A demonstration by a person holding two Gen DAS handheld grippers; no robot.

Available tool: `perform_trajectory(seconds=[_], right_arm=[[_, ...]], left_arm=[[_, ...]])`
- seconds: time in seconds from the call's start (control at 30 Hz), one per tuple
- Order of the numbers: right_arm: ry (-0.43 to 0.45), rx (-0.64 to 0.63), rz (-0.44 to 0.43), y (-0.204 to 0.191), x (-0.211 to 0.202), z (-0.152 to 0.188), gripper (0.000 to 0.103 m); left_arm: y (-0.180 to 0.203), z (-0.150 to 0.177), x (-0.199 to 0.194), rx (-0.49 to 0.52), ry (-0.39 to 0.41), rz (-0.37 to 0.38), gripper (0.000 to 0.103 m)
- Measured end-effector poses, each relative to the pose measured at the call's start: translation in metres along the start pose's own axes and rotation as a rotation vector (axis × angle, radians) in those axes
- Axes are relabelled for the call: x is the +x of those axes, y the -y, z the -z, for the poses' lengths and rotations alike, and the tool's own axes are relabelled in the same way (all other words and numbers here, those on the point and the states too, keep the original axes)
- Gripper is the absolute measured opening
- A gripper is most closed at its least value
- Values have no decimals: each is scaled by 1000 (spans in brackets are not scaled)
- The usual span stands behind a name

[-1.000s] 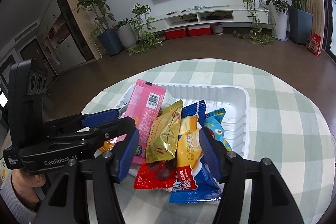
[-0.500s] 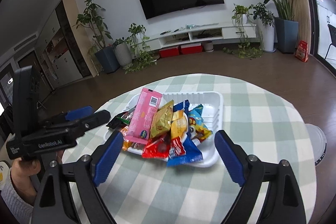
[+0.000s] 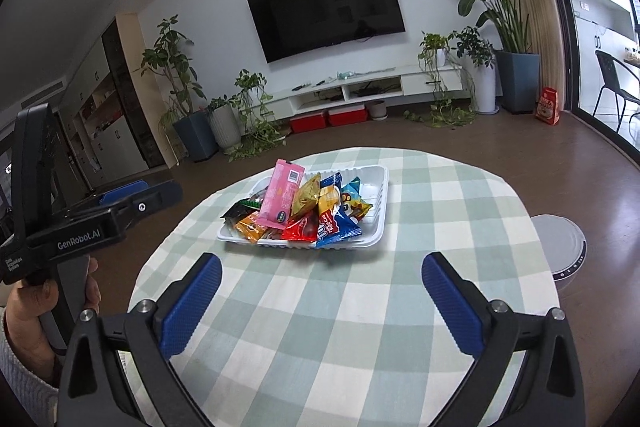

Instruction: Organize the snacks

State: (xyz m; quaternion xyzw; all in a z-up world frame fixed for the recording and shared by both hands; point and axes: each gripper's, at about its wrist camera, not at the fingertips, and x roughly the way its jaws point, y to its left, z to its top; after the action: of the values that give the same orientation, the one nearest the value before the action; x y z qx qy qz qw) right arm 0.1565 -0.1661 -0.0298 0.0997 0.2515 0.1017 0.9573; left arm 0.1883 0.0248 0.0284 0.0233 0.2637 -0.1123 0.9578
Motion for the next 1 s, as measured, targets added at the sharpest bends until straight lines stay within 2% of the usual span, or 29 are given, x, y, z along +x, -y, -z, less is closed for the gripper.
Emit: perform_trajectory(seconds=[0.4,0.6,1.0], right_arm=[[84,-49,15,-22,-57,15,103],[113,-72,25,-29,-76,21,103],[143,-73,36,-30,-92,28,103]], left_arm=[[36,8,-86,69,100,-43,92],[54,10,-113,96,133,-45,93],[67,13,-138,123,170,-58,93]])
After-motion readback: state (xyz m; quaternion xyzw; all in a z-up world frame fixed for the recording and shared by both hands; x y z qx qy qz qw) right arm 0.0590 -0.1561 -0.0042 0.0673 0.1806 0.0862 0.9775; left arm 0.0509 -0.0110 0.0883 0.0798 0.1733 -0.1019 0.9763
